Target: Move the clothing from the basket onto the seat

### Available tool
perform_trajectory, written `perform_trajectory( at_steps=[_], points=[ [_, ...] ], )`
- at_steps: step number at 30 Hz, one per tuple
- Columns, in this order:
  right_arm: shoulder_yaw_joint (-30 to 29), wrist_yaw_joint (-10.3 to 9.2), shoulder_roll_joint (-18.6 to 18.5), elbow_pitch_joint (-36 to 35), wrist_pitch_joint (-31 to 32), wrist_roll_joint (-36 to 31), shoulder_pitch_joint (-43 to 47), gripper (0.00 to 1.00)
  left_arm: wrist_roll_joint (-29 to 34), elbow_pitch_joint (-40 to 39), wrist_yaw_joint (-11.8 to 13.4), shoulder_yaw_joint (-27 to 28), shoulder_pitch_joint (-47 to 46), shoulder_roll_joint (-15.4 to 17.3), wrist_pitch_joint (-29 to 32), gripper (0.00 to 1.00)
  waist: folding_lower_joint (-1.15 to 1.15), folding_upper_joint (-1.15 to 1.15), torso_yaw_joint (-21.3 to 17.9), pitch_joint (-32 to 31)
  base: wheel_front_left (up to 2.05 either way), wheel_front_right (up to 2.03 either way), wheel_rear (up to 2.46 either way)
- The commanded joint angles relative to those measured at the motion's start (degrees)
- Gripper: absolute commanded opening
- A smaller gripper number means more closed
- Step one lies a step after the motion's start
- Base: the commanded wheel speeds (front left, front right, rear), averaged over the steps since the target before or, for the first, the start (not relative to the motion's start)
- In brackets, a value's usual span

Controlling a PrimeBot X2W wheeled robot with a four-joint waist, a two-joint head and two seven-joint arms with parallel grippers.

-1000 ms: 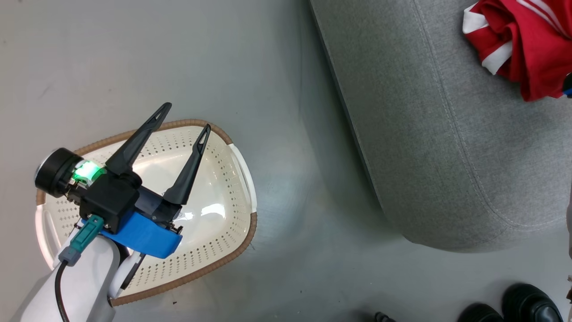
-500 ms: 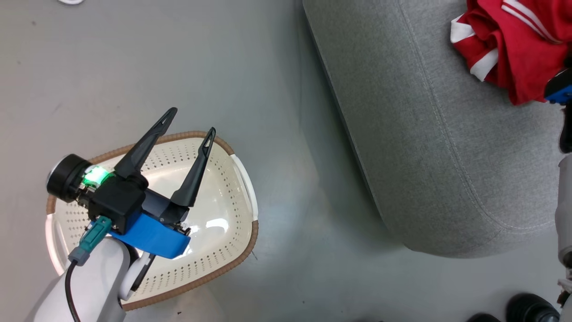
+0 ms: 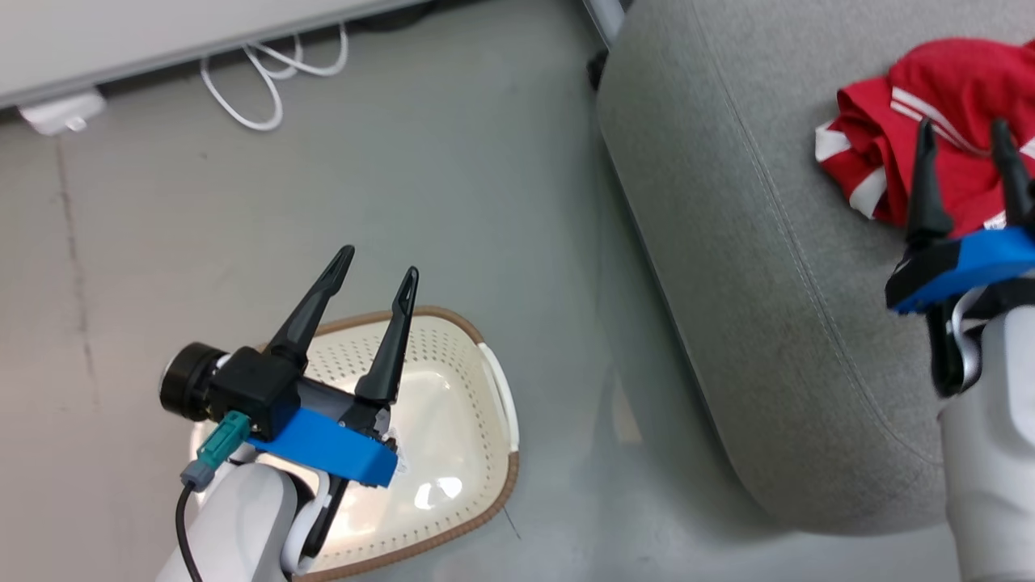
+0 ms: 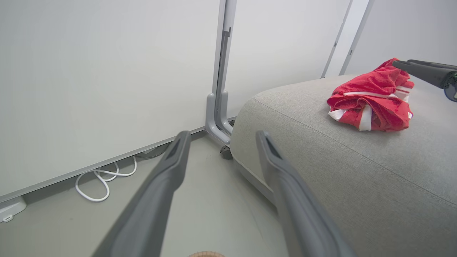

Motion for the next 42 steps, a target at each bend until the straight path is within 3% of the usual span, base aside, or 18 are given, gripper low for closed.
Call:
perform_trajectory(
  at_steps=[1, 10, 22, 42],
  points=[
    [1.7, 0.01, 0.2, -1.3, -0.2, 1.0, 3.3, 1.00, 0.0, 0.5, -0.3, 1.4, 1.5, -0.9, -0.3, 1.00, 0.00, 0.00, 3.5, -4.7, 0.00, 0.00, 0.00],
    [6.8, 0.01, -0.7, -8.1, 0.4, 4.3, 15.1, 1.00, 0.9, 3.7, -0.8, 8.3, 8.0, -5.6, -0.3, 1.00, 0.00, 0.00, 9.5, -13.5, 0.00, 0.00, 0.00],
    [9.6, 0.01, 3.2, -21.1, 4.3, 5.2, 30.0, 1.00, 1.9, 6.9, -0.9, 15.1, 15.1, -8.6, -0.3, 1.00, 0.00, 0.00, 15.6, -19.6, 0.00, 0.00, 0.00],
    [12.1, 0.01, 5.4, -27.5, 7.1, 7.2, 37.7, 1.00, 1.7, 7.6, -1.0, 18.2, 17.9, -9.1, -0.3, 1.00, 0.00, 0.00, 16.8, -21.8, 0.00, 0.00, 0.00]
  ],
)
